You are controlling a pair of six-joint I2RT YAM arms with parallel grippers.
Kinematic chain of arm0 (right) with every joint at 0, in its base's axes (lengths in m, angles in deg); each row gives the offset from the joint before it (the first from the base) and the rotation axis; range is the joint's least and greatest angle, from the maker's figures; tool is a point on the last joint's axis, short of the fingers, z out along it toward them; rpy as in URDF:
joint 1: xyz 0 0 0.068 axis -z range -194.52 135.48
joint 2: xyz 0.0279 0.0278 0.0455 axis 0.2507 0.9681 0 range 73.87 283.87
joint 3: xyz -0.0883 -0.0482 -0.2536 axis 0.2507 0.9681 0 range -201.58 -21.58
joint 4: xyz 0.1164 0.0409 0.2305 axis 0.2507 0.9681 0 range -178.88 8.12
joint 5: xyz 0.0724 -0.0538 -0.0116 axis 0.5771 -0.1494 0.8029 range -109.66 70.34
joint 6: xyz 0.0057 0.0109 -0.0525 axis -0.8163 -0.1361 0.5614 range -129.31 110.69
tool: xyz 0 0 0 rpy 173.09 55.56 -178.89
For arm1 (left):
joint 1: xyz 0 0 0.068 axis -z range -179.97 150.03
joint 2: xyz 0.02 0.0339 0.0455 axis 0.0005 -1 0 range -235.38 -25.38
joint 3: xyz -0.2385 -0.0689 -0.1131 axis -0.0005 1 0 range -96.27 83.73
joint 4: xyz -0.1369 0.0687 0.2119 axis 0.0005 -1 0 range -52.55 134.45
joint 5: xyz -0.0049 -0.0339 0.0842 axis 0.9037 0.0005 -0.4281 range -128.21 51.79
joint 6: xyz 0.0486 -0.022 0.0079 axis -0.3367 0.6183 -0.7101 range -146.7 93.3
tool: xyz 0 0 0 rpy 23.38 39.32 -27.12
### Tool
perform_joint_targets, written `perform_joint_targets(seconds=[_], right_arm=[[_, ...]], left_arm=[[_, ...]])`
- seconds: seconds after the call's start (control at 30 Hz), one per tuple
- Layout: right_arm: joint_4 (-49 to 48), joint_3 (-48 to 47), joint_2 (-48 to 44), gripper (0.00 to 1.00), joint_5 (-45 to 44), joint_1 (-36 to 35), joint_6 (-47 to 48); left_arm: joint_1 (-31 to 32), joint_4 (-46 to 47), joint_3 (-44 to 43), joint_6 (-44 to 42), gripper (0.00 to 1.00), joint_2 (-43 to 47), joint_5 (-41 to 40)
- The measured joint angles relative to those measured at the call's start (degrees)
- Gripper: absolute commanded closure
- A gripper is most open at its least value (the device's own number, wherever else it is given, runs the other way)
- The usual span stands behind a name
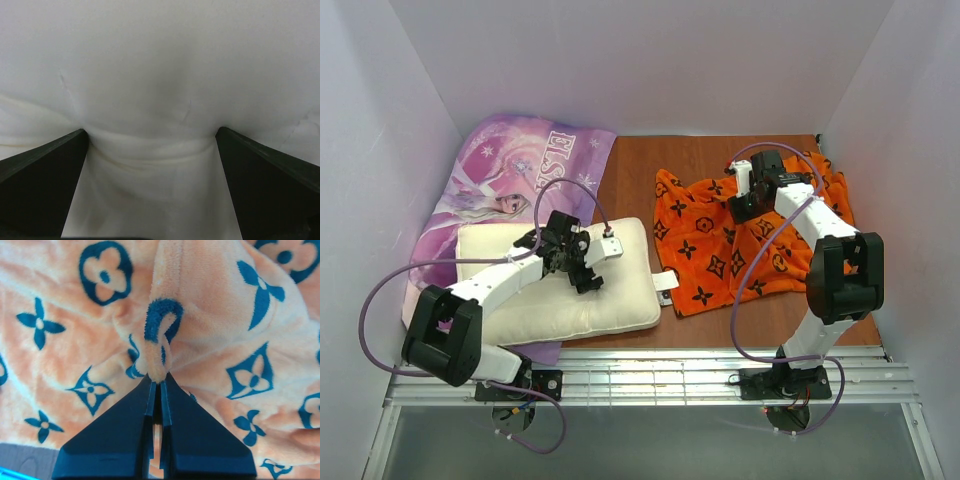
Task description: Put the pillow into the pillowcase
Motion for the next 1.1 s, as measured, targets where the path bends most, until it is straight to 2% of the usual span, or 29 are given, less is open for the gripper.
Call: perform_joint_targets(seconds=[0.07,0.1,0.13,0.17,0.2,0.23,0.37,0.5,0.63,0.87,1.1], right_arm=[[0.5,0.0,0.0,0.99,1.1,0.0,0.0],[0.7,0.0,0.0,0.99,1.6,0.0,0.0],[0.8,0.0,0.0,0.99,2.0,0.0,0.0],[1.0,0.0,-0.1,0.99,2.3,0.0,0.0],[1.2,0.0,-0.1,0.99,2.5,0.0,0.0],[1.3,0.0,-0.3,0.99,2.7,0.0,0.0],[2.3,0.5,-2.6,0.99,2.9,0.0,0.2],[2.8,1.1,-7.3,0.99,2.9,0.0,0.5],[3.1,1.4,-11.2,0.99,3.0,0.0,0.5],[2.5,6.0,-12.4,0.99,5.7,-0.7,1.1],[-2.1,16.4,-8.5,0.99,7.6,-4.7,0.5]], left_arm=[[0.9,5.1,3.2,-1.0,0.13,-0.8,-2.1],[1.0,7.2,4.3,-1.5,0.23,-1.4,-2.6],[1.0,8.7,5.0,-1.9,0.43,-2.1,-2.9],[1.1,9.8,5.3,-2.3,0.78,-2.9,-2.9],[1.1,10.7,5.2,-2.8,0.93,-3.7,-2.8],[1.1,11.3,5.1,-3.2,1.0,-4.3,-2.7],[1.1,10.5,3.7,-4.3,1.0,-3.7,-2.1],[1.1,4.5,0.3,-4.7,1.0,-1.7,-0.4],[1.4,-3.9,-6.4,-4.6,1.0,-0.6,3.5],[4.6,-6.5,-18.2,-2.6,1.0,-4.1,9.7],[5.0,-7.0,-16.7,-3.3,1.0,-5.6,12.5]])
